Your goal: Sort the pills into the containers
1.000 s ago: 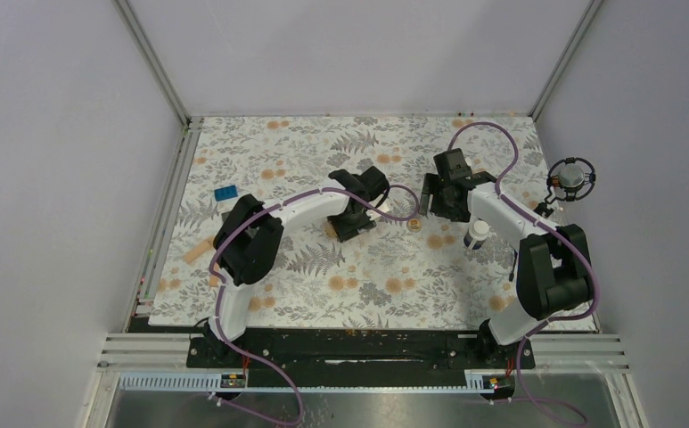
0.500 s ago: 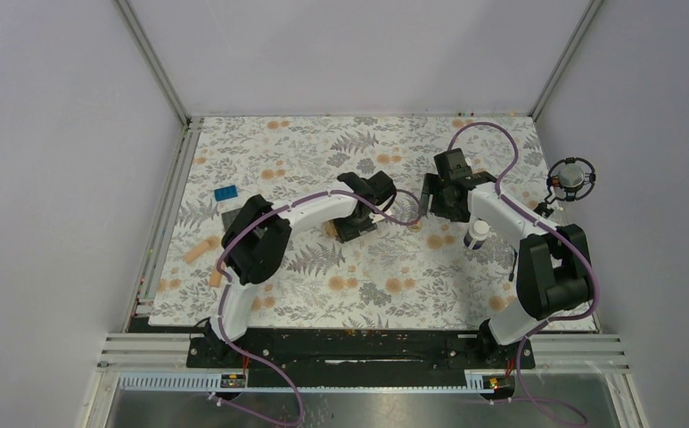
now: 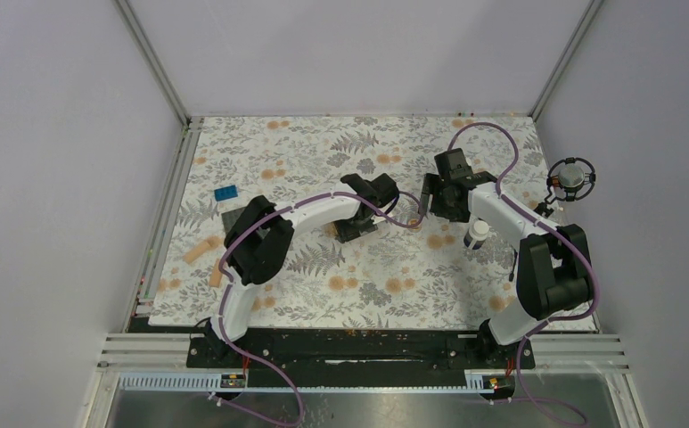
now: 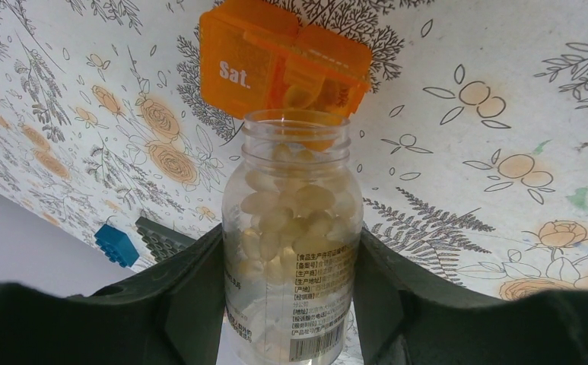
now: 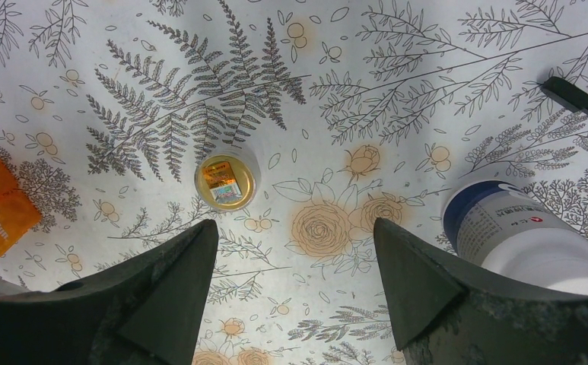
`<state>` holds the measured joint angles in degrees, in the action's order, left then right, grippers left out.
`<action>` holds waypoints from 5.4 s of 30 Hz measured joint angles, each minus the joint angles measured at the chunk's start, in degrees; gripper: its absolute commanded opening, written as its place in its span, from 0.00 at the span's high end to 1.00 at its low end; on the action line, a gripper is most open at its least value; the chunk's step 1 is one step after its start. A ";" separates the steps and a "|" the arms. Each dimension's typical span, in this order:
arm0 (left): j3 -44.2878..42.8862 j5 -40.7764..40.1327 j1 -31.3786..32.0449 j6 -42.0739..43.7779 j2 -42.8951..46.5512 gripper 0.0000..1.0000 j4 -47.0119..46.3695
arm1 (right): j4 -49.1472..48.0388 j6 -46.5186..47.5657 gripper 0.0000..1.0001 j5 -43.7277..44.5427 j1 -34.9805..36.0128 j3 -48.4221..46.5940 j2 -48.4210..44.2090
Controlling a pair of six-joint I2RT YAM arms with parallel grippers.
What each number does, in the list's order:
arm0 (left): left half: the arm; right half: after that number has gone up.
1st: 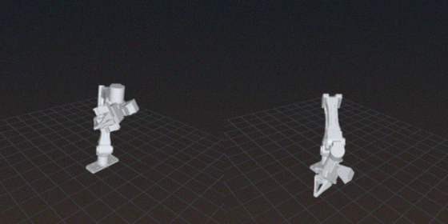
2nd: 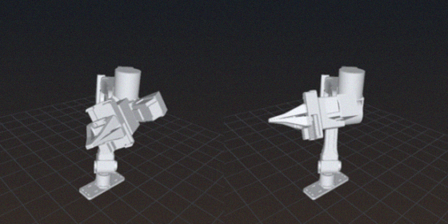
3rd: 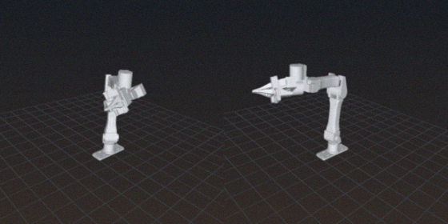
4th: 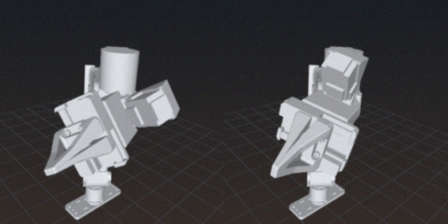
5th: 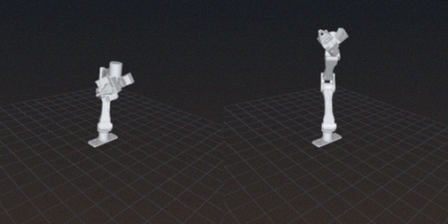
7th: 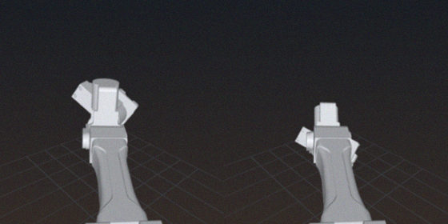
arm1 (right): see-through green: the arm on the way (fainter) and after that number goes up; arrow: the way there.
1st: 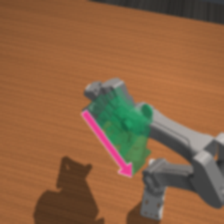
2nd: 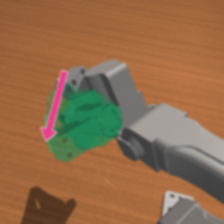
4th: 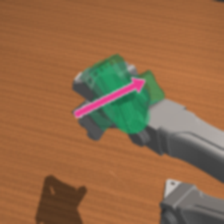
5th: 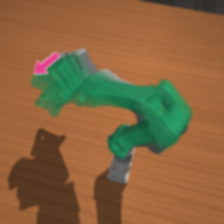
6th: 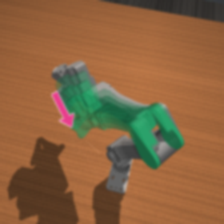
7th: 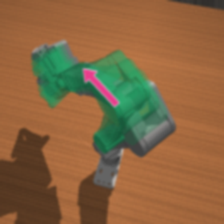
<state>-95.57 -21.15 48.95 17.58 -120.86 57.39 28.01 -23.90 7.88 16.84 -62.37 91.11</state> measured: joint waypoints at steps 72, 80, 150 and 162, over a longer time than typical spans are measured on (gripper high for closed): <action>38.07 36.46 -14.73 -27.17 51.49 1.00 -90.95 | -2.38 6.91 0.32 0.79 8.39 -6.29 14.53; 38.62 43.65 -16.83 -30.97 50.58 1.00 -91.84 | -1.38 6.88 0.32 1.73 8.39 -7.15 16.00; 36.81 50.64 -16.87 -2.54 46.75 1.00 -59.04 | -1.11 8.72 0.64 -35.45 5.75 -18.18 -10.40; 32.37 55.65 -15.87 -2.54 45.94 1.00 -55.45 | -2.71 5.40 0.63 -48.04 5.55 -19.76 -10.91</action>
<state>-63.20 34.50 33.08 15.05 -74.91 1.93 25.30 -18.50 -40.16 22.39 -82.13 80.20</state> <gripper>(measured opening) 0.534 0.493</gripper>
